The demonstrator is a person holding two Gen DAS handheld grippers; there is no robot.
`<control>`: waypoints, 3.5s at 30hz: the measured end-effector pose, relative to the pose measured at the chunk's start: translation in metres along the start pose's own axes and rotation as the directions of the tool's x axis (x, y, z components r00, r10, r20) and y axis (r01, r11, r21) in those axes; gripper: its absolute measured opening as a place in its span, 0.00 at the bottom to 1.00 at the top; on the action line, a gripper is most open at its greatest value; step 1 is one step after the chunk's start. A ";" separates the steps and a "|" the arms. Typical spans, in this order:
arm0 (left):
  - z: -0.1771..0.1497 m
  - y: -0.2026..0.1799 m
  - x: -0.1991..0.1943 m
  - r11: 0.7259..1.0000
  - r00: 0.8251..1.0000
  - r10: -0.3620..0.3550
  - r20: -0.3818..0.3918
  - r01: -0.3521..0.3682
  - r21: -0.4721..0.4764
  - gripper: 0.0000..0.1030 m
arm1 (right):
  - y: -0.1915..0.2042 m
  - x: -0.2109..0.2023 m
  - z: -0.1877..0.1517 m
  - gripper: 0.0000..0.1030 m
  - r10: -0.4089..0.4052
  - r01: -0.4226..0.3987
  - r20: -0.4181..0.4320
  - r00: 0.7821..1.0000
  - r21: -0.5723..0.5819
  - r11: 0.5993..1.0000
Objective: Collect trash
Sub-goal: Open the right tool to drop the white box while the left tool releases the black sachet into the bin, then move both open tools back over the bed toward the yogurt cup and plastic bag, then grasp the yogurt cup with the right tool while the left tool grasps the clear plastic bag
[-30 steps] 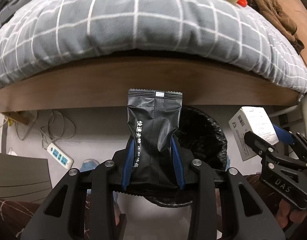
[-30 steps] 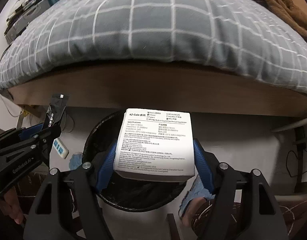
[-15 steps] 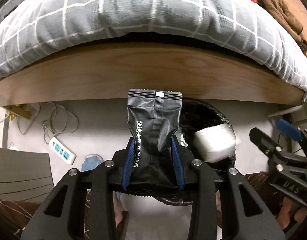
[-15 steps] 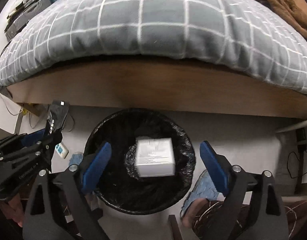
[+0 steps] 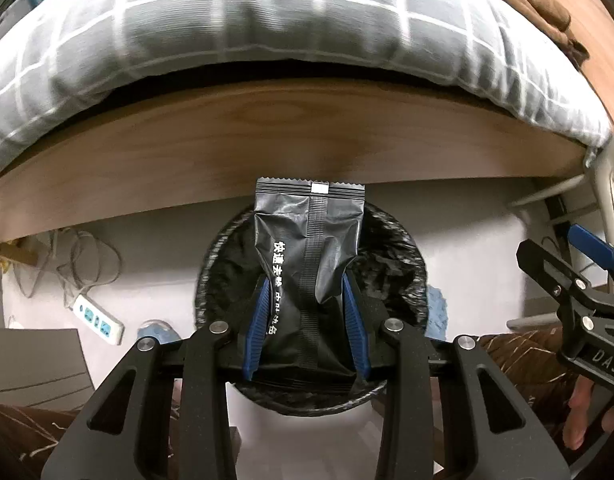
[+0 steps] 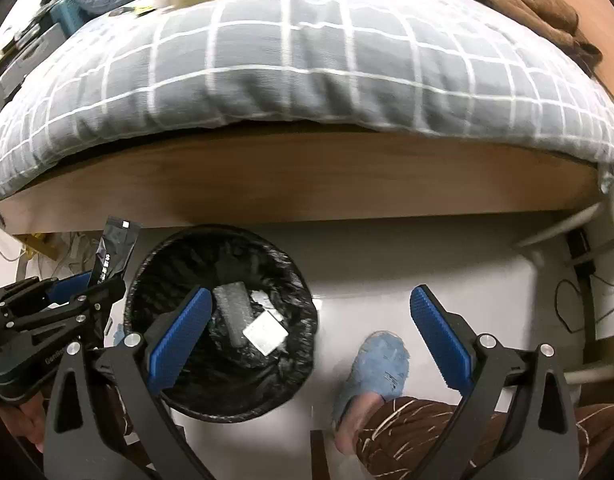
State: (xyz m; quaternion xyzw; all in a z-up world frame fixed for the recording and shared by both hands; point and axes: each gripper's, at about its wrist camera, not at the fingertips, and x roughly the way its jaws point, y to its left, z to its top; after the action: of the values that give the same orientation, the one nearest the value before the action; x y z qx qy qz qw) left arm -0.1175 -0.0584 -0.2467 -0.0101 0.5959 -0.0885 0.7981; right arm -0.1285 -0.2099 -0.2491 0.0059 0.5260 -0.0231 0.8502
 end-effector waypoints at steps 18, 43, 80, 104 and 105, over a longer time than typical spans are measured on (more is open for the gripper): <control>0.005 -0.012 -0.006 0.998 0.997 0.052 0.059 -0.053 0.017 0.73 | -0.008 -0.021 0.007 0.93 -0.011 0.011 0.051 0.999 -0.002 1.000; 0.044 0.011 -0.125 0.989 0.931 0.145 0.334 -0.124 -0.084 0.94 | 0.022 -0.113 0.057 0.93 0.034 -0.014 0.333 0.942 -0.061 0.998; 0.194 0.075 -0.204 0.981 0.851 0.187 0.490 -0.134 -0.141 0.94 | 0.069 -0.127 0.212 0.93 0.114 -0.064 0.453 0.884 -0.125 0.990; 0.205 0.105 -0.142 0.981 0.888 0.192 0.418 -0.156 -0.119 0.94 | 0.098 -0.031 0.242 0.93 0.118 -0.083 0.352 0.929 -0.114 0.990; 0.205 0.105 -0.142 0.981 0.888 0.192 0.418 -0.157 -0.118 0.94 | 0.098 -0.030 0.243 0.93 0.121 -0.086 0.349 0.929 -0.113 0.990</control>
State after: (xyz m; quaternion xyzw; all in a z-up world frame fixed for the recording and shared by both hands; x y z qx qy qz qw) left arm 0.0523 0.0482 -0.0650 -0.0076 0.4081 0.0122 0.9128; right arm 0.0792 -0.1193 -0.1150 -0.0116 0.3632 0.0463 0.9305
